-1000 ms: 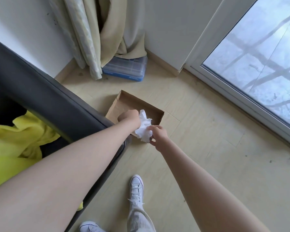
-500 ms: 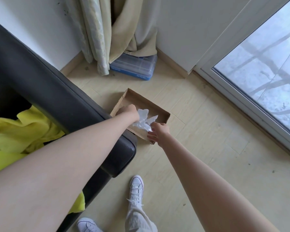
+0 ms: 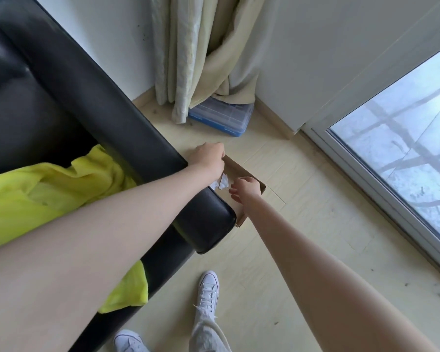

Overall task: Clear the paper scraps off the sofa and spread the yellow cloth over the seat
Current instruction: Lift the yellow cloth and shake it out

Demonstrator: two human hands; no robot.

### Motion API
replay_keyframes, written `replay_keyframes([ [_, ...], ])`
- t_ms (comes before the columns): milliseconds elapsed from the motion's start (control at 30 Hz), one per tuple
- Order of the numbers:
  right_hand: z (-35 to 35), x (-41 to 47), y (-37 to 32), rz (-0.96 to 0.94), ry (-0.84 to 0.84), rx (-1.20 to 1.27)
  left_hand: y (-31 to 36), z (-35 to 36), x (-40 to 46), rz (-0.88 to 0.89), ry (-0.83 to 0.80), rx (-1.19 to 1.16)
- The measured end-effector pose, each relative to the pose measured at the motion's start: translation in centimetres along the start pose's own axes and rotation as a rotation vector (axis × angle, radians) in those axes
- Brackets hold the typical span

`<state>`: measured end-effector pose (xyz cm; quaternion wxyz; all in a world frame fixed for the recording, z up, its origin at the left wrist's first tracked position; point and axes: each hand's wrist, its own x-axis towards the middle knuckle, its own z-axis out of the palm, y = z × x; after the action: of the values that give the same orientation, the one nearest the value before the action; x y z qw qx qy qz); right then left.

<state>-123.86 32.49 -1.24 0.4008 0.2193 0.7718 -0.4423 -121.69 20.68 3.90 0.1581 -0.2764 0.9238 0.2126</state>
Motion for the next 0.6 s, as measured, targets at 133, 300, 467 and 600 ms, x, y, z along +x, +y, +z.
replay_keyframes([
  [133, 1.3, -4.4, -3.3, -0.244, 0.061, -0.172, -1.9, -3.4, -2.4, 0.016, 0.127, -0.106],
  [300, 4.3, -11.6, -6.0, -0.67, 0.086, -0.327, -6.5, -8.2, -6.3, -0.06, 0.282, -0.415],
  [467, 10.8, -17.1, -4.4, -1.043, 0.099, -0.579, -15.3, -9.7, -11.4, -0.234, 0.406, -0.571],
  [600, 16.8, -20.2, -0.2, -1.16, -0.015, -0.712, -23.5, -7.5, -16.6, -0.387, 0.398, -0.586],
])
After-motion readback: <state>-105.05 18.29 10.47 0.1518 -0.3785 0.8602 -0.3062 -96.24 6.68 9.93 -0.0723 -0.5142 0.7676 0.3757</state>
